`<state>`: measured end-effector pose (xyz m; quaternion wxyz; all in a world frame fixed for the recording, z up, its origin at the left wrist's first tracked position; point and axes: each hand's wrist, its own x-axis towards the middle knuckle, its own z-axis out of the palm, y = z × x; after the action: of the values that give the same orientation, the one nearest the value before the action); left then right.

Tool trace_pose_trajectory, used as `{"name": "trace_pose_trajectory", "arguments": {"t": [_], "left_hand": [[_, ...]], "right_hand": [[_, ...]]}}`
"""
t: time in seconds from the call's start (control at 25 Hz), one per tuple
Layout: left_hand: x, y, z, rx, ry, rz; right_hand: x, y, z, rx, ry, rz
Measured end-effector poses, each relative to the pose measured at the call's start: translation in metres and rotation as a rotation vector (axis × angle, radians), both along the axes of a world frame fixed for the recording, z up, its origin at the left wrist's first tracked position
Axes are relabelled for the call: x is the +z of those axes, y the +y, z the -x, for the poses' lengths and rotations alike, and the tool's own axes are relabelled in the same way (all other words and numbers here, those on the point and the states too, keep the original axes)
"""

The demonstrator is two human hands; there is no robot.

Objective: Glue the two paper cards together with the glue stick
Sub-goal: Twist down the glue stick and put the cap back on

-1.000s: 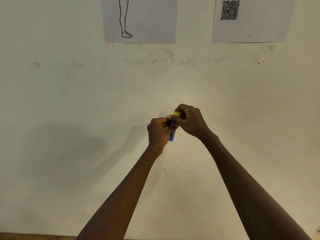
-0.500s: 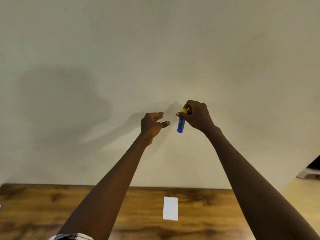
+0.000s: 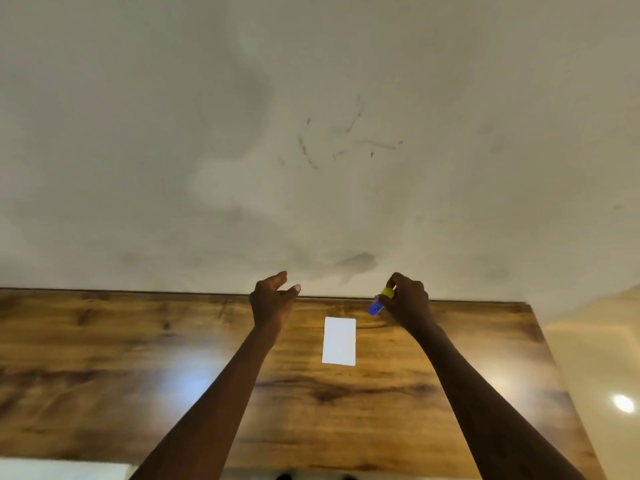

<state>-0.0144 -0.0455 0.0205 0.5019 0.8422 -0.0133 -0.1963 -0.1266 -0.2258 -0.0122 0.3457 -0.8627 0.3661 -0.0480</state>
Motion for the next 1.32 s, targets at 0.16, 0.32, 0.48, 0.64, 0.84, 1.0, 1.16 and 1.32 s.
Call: {"name": "trace_pose_trajectory", "arguments": {"t": [0.16,0.32,0.48,0.64,0.84,1.0,1.16,1.32], "left_hand": [[-0.057,0.004,0.004,-0.002,0.006,-0.079],[-0.088,-0.002,0.004,-0.043,-0.025,-0.142],[-0.106,-0.013,0.007,-0.091,-0.019,-0.159],[-0.116,-0.017,0.005,-0.116,-0.024,-0.183],[-0.124,-0.017,0.001,-0.135,-0.05,-0.195],[-0.126,-0.018,0.0,-0.137,-0.047,-0.205],[-0.127,-0.021,0.0,-0.146,-0.04,-0.209],[-0.126,-0.02,-0.001,-0.145,-0.021,-0.203]], "right_hand": [[-0.057,-0.007,0.009,0.026,0.091,0.048],[-0.088,-0.014,0.01,0.049,0.143,0.088],[-0.105,-0.019,0.003,0.055,0.155,0.105],[-0.117,-0.019,-0.005,0.067,0.162,0.095],[-0.128,-0.017,-0.006,0.074,0.171,0.102],[-0.131,-0.02,-0.008,0.088,0.189,0.089],[-0.13,-0.022,-0.011,0.107,0.22,0.068],[-0.129,-0.023,-0.013,0.119,0.249,0.049]]}}
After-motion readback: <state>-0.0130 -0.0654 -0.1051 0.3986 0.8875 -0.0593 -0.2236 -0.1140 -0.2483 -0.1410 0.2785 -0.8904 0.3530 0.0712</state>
